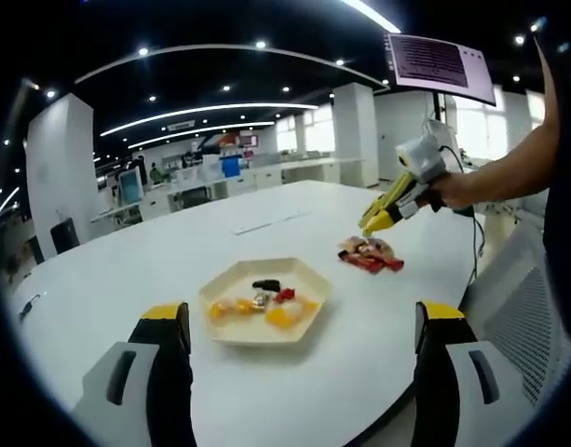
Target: Place the target food into the container with the food tongs after gripping and lifting it, then release it inside without dropping or visibly crushing the food.
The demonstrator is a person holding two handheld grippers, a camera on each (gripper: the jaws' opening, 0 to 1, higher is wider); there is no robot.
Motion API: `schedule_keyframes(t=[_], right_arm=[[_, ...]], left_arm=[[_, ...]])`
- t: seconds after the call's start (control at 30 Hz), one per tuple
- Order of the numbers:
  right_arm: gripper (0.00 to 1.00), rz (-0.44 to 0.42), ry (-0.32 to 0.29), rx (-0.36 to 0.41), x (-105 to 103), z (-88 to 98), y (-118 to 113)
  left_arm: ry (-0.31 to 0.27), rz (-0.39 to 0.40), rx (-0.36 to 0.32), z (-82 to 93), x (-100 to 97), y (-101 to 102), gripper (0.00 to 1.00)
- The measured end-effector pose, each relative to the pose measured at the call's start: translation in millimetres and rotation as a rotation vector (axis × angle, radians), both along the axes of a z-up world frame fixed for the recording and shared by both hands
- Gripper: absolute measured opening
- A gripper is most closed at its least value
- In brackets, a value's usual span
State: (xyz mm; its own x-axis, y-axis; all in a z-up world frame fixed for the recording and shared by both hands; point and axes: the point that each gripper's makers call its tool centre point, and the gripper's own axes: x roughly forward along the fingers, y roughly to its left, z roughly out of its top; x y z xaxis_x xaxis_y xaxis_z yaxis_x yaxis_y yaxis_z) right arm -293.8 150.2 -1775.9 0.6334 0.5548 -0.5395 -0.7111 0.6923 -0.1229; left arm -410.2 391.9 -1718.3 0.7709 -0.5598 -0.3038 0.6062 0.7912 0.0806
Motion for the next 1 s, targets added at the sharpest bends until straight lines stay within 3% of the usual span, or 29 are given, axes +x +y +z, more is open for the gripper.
schedule_keyframes(t=[0.3, 0.77, 1.0], right_arm=[[0.30, -0.072, 0.003, -0.012, 7.6, -16.7, 0.9], [0.30, -0.134, 0.115, -0.013, 6.3, -51.2, -4.0], [0.29, -0.120, 0.138, -0.020, 5.8, -53.1, -0.3]], left_arm=[[0.001, 0.001, -0.001, 0.0, -0.1, 0.1, 0.95], [0.006, -0.003, -0.005, -0.2, -0.4, -0.4, 0.95], [0.010, -0.002, -0.003, -1.2, -0.1, 0.0, 0.94]])
